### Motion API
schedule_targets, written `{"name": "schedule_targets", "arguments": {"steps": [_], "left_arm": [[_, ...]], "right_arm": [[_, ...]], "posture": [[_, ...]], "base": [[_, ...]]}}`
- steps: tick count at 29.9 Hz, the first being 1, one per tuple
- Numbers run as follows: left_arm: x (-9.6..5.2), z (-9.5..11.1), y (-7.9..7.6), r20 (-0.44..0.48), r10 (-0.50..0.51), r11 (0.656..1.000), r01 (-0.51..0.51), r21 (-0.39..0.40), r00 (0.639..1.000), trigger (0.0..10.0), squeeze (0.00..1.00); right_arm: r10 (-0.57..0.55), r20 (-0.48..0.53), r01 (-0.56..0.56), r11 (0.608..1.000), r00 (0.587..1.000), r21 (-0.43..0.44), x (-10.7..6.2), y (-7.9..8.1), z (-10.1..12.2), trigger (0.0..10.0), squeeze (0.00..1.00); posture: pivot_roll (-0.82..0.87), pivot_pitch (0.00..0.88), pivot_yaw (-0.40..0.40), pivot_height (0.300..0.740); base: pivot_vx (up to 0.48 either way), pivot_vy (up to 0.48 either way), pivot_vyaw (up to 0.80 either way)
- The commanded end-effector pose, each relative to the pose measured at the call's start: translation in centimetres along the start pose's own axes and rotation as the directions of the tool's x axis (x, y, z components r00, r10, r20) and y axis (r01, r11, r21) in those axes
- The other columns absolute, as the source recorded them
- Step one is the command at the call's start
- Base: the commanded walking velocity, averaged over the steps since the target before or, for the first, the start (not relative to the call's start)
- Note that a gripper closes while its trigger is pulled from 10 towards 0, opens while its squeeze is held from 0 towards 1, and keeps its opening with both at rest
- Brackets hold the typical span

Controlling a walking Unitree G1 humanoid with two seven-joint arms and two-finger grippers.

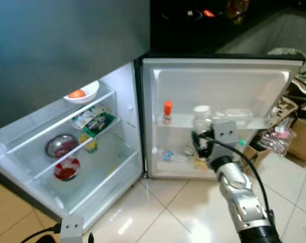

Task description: Restocking fridge

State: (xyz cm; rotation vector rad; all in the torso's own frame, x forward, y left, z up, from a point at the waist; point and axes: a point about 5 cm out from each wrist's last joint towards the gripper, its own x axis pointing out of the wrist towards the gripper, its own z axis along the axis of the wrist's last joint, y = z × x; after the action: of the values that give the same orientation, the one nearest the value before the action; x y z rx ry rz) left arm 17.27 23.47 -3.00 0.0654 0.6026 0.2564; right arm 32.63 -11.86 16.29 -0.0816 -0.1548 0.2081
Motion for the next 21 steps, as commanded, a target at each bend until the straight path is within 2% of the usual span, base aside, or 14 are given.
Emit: {"name": "schedule_targets", "arguments": {"steps": [1,4,21], "left_arm": [[-0.31,-0.83,0.48,-0.033,0.012,1.0,-0.011,0.019,0.999,10.0,0.0],[-0.29,-0.85,0.47,-0.035,0.013,1.0,-0.012,0.02,0.999,10.0,0.0],[0.07,-0.63,0.01,-0.038,0.003,1.0,-0.003,0.003,0.999,10.0,0.0]], "right_arm": [[-0.016,-0.019,0.016,1.0,1.0,-0.008,-0.32,-0.46,-0.53,10.0,0.0],[-0.019,-0.021,0.019,1.0,1.0,-0.009,-0.34,-0.47,-0.55,10.0,0.0],[-0.004,-0.013,0.004,1.0,1.0,0.016,-0.34,-0.09,-0.53,10.0,0.0]], "posture": [[-0.06,0.178,-0.004,0.71],[-0.06,0.179,-0.003,0.71],[-0.07,0.174,-0.003,0.71]], "base": [[0.0,0.0,0.73],[0.0,0.0,0.64],[0.0,0.0,0.0]]}}
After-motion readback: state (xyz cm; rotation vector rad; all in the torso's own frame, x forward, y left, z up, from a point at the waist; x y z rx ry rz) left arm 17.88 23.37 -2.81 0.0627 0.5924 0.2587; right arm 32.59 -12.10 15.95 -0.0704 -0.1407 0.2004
